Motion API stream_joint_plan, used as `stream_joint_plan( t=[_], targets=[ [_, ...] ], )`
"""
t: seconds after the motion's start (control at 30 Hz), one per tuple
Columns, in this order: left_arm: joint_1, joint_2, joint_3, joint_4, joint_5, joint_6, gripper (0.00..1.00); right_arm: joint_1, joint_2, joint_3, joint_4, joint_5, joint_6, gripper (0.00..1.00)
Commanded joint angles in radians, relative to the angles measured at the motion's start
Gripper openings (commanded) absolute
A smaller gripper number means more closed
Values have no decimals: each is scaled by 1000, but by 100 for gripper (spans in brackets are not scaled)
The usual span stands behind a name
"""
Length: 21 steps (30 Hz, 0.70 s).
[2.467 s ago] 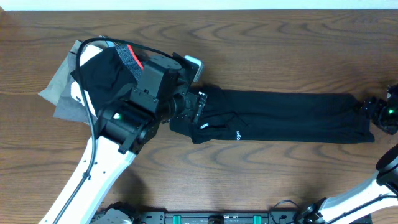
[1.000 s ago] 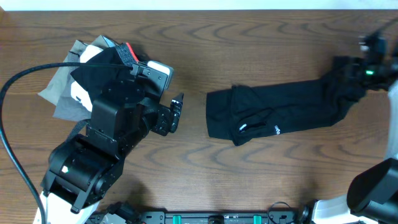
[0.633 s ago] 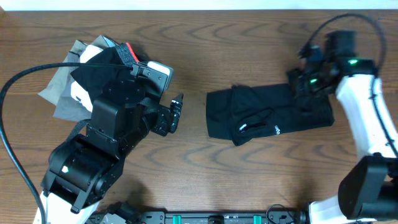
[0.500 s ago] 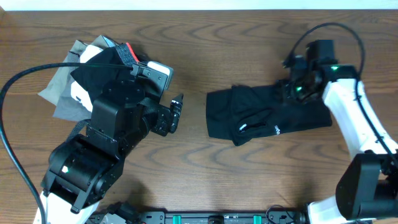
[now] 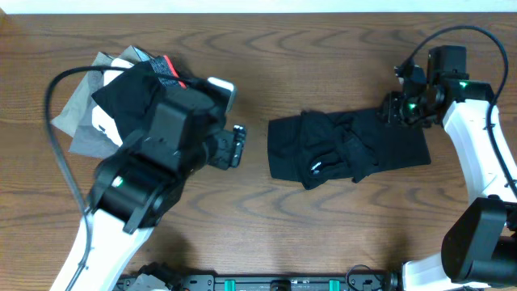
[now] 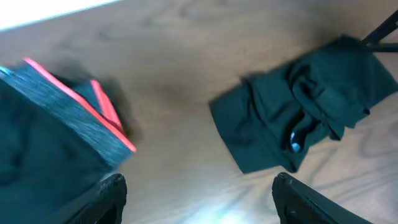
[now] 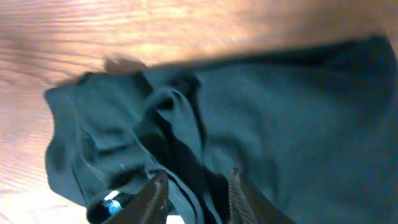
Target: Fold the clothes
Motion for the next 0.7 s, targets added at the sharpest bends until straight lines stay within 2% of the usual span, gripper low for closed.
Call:
stream_joint_plan(
  t=[0.0,0.07,0.13,0.27,0.4,0.5,0.57,0.63,0.67],
  targets=[
    [0,97,-3,-14,80,-83,77,0,16,-14,-29,10,29,18],
    [0,166,-6,-14,103,-126,77,8,21,-39,-33,10,29,8],
    [0,220,-6,-10,120,-140,77,17,24,-81,-5,11,42,2],
    [0,296,-6,-3,146,-146,77,38,26,-224,150,61,137,1],
    [0,299,-6,-3,145,-146,77,57,26,-352,309,50,218,1],
    [0,282,-6,-4,144,-130,77,86,26,-386,333,-153,220,1],
    [0,270,-6,-3,144,-126,77,114,25,-386,348,-369,211,1],
    [0,264,-6,2,140,-118,77,147,25,-386,428,-650,182,1],
    [0,263,-6,5,140,-111,77,159,25,-386,471,-727,187,1]
  ],
)
